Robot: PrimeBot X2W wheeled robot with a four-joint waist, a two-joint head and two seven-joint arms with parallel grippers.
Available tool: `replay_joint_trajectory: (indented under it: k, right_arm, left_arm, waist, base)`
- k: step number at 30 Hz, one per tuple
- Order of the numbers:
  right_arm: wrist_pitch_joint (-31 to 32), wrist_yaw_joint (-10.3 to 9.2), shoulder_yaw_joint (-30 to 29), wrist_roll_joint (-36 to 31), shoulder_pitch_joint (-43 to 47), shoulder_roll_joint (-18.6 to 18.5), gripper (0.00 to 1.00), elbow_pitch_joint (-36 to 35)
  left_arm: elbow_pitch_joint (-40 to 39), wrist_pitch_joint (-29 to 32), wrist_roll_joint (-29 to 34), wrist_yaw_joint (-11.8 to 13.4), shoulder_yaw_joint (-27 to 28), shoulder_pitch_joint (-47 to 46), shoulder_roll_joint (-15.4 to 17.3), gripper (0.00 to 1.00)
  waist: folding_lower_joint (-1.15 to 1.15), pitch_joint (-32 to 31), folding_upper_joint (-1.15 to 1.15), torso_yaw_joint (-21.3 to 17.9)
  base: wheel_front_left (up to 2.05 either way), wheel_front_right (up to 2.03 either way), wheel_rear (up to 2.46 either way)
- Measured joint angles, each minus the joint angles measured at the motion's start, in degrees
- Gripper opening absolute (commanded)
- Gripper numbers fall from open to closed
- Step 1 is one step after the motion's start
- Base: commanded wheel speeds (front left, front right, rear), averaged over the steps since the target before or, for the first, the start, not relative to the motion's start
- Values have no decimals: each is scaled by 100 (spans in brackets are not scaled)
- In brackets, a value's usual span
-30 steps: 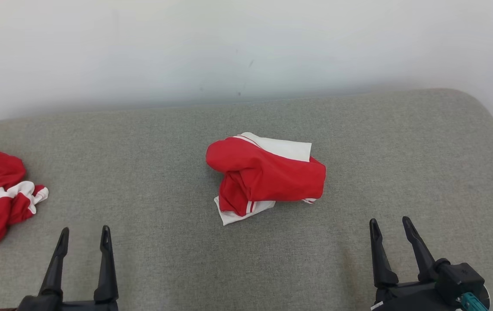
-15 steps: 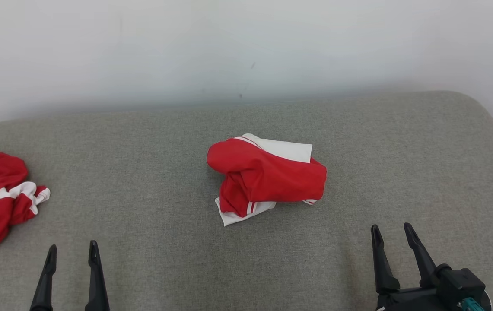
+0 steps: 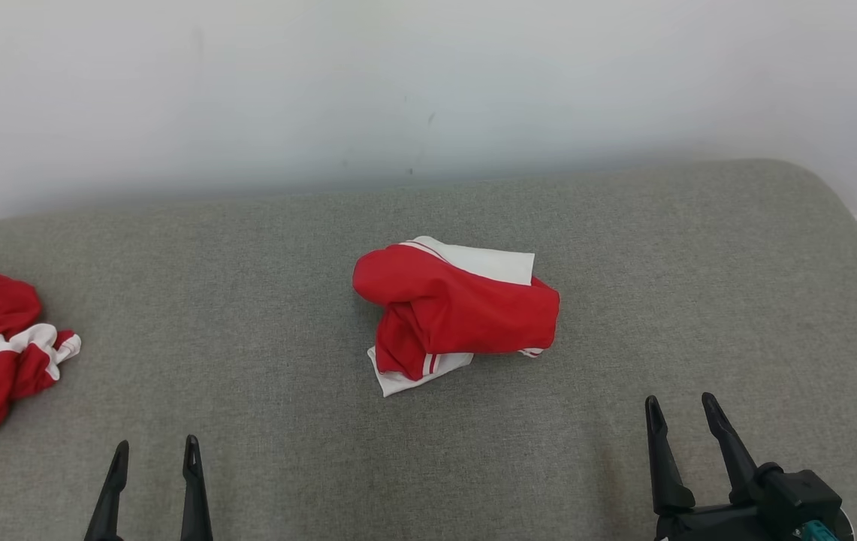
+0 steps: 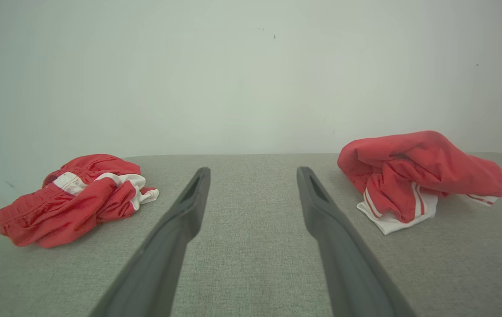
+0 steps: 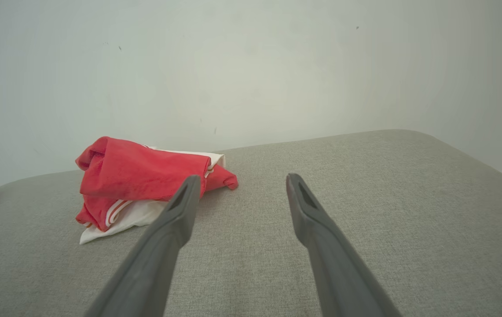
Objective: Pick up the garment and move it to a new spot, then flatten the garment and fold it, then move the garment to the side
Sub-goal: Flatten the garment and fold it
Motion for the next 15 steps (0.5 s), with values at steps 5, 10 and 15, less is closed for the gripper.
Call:
replay_joint_trajectory:
  k: [5, 10, 15]
  right_arm:
    - [1, 0, 3, -1, 4, 0, 100, 19]
    - [1, 0, 11, -9, 10, 0, 100, 78]
    - [0, 0, 48, -9, 20, 0, 100, 105]
  left_arm:
    - [25, 0, -1, 67, -38, 13, -2, 100]
    - [33, 0, 1, 146, -48, 95, -2, 100]
    - [20, 0, -1, 182, -40, 103, -1, 100]
  waist:
    - [0, -2, 0, 31]
    - [0, -20, 0, 61]
    - [0, -32, 0, 61]
  base:
    - [0, 0, 0]
    - [0, 0, 0]
    - [0, 0, 0]
